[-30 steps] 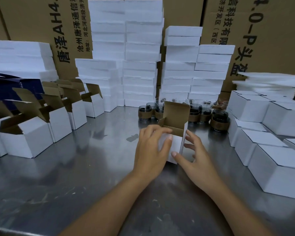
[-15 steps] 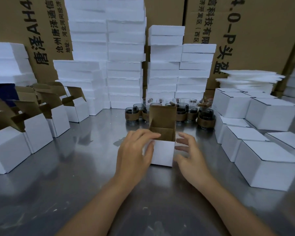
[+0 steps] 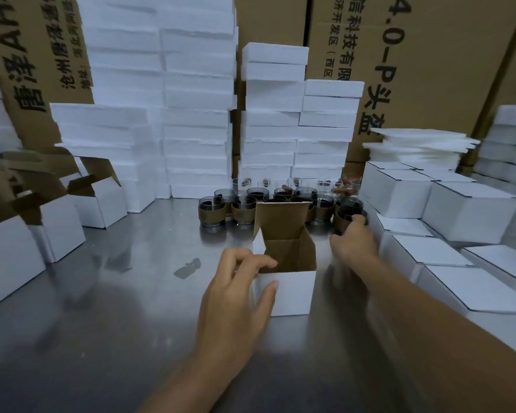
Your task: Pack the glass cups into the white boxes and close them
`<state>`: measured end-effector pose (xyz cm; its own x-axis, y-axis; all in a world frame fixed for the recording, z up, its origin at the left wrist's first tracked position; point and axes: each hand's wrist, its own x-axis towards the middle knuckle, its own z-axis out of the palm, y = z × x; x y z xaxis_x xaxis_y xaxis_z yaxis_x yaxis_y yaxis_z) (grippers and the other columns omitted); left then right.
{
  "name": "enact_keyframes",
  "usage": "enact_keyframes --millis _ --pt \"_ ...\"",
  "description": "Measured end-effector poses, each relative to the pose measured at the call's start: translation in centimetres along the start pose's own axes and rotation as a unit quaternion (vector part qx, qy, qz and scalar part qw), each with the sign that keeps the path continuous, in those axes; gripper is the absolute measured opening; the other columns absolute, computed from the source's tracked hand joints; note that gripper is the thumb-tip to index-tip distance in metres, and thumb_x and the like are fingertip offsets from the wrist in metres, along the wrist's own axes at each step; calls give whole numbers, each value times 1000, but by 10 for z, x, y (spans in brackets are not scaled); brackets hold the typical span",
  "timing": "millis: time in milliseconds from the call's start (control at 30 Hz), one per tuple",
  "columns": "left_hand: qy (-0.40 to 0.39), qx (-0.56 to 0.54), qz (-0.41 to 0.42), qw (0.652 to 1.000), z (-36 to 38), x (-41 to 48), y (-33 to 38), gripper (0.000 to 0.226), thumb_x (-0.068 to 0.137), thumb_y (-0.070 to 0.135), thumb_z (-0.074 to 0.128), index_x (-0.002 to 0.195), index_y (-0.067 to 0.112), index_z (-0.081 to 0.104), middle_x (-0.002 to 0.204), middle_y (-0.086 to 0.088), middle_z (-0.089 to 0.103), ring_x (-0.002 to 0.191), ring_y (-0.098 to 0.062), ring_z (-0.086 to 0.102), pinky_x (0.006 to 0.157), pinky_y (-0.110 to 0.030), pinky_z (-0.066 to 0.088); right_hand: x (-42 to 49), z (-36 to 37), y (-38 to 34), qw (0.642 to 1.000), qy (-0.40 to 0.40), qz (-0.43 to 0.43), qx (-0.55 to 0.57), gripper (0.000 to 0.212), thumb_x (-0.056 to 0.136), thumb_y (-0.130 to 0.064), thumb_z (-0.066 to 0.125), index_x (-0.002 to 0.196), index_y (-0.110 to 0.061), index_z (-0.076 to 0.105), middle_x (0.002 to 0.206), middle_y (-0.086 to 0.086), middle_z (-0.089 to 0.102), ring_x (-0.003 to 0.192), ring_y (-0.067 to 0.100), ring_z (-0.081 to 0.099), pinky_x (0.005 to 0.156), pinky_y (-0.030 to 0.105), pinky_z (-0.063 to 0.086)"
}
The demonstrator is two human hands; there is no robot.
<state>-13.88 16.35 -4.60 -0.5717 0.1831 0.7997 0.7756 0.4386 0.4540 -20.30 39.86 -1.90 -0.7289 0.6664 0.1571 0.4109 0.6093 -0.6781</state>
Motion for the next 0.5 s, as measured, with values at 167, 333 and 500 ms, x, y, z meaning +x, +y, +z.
enact_keyframes --millis 167,333,500 --pt "7 -24 -40 999 7 1 -1 23 74 31 64 94 21 68 91 7 52 73 -5 54 72 4 37 22 4 0 999 9 30 -7 65 86 -14 56 141 -8 21 133 22 47 119 40 48 94 44 42" --pt "14 -30 -63 997 9 2 -5 14 74 27 70 87 22 69 87 10 52 72 -9 54 69 3 38 30 7 -5 998 7 39 -55 56 88 -16 56 135 -7 28 134 22 45 120 39 47 93 45 44" --pt "6 -30 -76 997 7 2 -5 13 75 15 76 83 21 68 86 10 51 74 -8 54 69 1 38 19 9 -13 988 51 19 -145 38 93 -24 53 129 -15 44 129 16 44 112 34 53 84 41 46"
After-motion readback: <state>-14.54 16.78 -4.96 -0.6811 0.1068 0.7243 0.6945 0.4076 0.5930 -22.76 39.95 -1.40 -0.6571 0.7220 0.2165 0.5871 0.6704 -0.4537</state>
